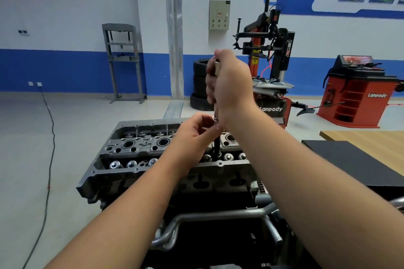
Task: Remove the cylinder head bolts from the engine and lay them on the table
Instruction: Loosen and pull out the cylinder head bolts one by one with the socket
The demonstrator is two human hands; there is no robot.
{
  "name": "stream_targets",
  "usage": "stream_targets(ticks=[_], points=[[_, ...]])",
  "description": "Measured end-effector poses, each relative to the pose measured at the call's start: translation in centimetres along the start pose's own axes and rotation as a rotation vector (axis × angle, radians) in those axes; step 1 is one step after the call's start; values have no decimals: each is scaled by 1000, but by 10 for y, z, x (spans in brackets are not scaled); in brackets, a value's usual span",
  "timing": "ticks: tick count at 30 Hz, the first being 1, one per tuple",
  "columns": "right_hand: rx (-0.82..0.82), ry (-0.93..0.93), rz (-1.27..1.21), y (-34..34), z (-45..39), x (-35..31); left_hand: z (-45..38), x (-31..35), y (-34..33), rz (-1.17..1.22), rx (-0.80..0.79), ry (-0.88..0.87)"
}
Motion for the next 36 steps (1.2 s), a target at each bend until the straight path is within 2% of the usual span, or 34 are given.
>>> stream_targets(ticks=[3, 5, 7, 10, 12, 14, 18, 20, 22, 24, 26, 28, 29, 32, 34, 36], points=[[-246, -114, -128, 1, -3, -1, 4, 2, -3, -12, -48, 3], [-295, -144, -166, 6, -2, -4, 5, 3, -5, -28, -69, 7], [-200, -141, -151, 10, 0, -4, 6, 5, -5, -30, -62, 3], [74, -10, 112, 12, 8, -5, 3, 4, -4, -21, -5, -14], [146, 44, 121, 10, 13, -3, 1, 4, -3, -1, 30, -14], [69, 15, 1, 8, 9, -1, 1, 4, -1, 17, 45, -12], [-254, -183, -158, 8, -6, 0, 6, 4, -2, -4, -14, -2], [-291, -193, -157, 10, -6, 0, 8, 4, -6, -55, -55, 9], [-240, -193, -160, 11, -5, 2, 9, 6, -7, -78, -59, 6], [-91, -136, -113, 10, -2, 3, 8, 7, -6, -67, -40, 4], [104, -28, 56, 12, 2, 0, 6, 7, -5, -59, -19, 7], [192, 0, 66, 13, 5, 2, 5, 8, -6, -61, -8, -5], [165, -23, 7, 12, 3, 3, 4, 7, -5, -53, 2, -9], [-173, -172, -135, 5, -6, 1, 4, 2, -1, -42, 43, 0], [-355, -246, -149, 2, -9, 0, 6, 4, -1, -30, 16, -13], [-384, -231, -143, 1, -9, 2, 8, 5, -3, -18, -20, -13]])
Point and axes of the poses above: each hand's wrist, its own z-axis away from the middle knuckle, its own y-axis out of the back of the hand, x = y × z, the point moved 6 cm from there along -z, towards the middle knuckle, and after that the axes turned 9 degrees about y, right-handed, at the moved point
